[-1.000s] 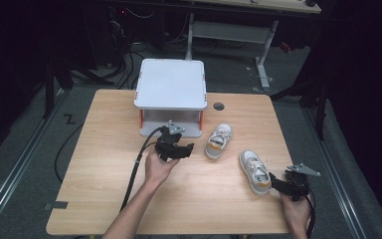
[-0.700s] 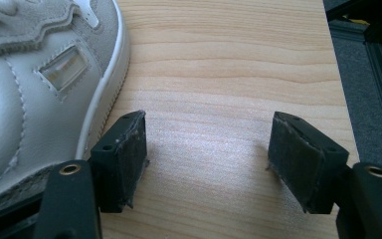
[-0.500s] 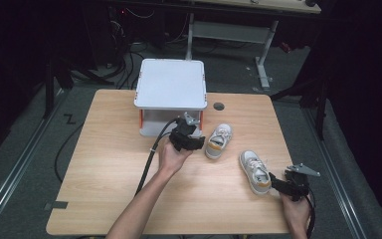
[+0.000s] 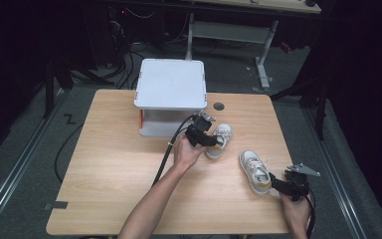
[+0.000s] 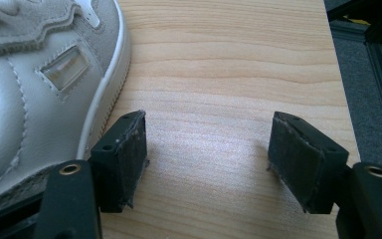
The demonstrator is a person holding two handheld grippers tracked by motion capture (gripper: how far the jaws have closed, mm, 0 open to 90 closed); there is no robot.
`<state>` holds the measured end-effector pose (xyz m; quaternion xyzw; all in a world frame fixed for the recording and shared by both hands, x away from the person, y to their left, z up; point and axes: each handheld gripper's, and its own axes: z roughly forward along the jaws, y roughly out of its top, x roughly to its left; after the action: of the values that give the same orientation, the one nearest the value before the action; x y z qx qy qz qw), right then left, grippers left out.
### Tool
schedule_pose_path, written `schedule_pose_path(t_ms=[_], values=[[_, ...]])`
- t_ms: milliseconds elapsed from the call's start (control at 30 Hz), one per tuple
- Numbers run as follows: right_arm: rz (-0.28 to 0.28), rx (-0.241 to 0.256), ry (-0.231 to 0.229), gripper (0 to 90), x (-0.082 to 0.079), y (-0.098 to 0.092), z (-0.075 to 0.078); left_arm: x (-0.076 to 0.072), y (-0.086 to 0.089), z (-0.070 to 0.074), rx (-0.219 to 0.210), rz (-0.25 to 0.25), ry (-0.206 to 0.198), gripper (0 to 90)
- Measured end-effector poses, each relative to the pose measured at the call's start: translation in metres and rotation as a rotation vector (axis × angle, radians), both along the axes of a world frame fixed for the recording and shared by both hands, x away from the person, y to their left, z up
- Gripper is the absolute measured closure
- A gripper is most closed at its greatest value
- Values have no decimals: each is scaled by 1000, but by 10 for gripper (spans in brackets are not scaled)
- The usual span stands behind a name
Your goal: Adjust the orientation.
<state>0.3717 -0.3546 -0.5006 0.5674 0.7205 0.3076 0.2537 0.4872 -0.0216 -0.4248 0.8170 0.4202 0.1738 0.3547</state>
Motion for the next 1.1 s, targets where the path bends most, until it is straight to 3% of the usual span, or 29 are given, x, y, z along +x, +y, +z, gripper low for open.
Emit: schedule_pose_path(t_ms=[300, 667, 733, 833, 1100], values=[[0, 1, 2, 316, 0, 0, 0, 11, -11, -18, 41, 5, 41, 477], [0, 1, 2, 316, 0, 0, 0, 19, -18, -28, 19, 22, 88, 644], [0, 1, 2, 316, 0, 0, 0, 19, -17, -28, 10, 18, 88, 669], [0, 1, 2, 316, 0, 0, 0, 18, -16, -27, 34, 26, 72, 719], [-1, 1, 2, 316, 0, 0, 0, 16, -14, -23, 47, 63, 43, 823]])
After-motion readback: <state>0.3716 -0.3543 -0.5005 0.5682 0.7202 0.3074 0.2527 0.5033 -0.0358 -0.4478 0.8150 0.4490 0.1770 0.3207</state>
